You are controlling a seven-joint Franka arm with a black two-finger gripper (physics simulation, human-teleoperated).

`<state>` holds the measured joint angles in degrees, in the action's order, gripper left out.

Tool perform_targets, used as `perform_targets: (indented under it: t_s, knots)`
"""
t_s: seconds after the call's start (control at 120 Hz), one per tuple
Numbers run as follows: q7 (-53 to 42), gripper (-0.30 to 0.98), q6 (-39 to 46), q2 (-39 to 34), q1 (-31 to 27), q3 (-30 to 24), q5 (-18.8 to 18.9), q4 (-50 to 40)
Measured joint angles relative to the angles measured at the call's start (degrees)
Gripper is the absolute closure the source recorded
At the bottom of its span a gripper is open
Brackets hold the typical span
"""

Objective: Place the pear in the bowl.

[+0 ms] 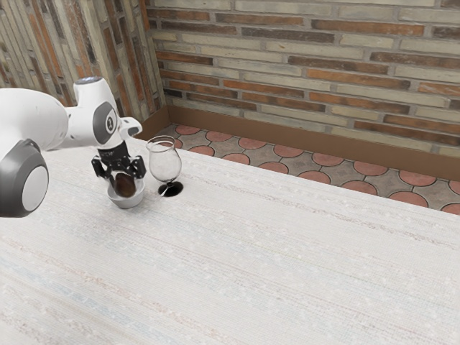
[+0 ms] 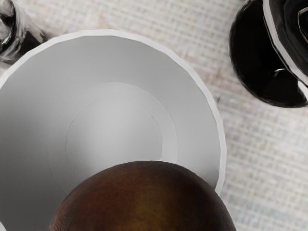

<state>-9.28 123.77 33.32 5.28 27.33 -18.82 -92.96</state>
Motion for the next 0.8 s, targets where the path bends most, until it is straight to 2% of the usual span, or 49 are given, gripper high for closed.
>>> perform_targets:
  t_s: [0.2, 0.417, 0.55, 0.658, 0.8]
  knots:
    - [-1.6, 0.05, -1.77, -4.91, 0.47, 0.1, 0.66, -0.17]
    - [-2.84, 0.02, -7.92, -18.48, 5.53, 0.42, 3.39, -5.21]
    - [-3.37, 0.01, -12.69, -27.83, 9.64, -0.24, 6.75, -5.41]
    - [-2.98, 0.01, -16.15, -33.04, 9.57, -5.5, 12.73, -4.86]
    - [-2.31, 0.0, -19.26, -33.7, 12.67, -8.7, 17.34, -2.93]
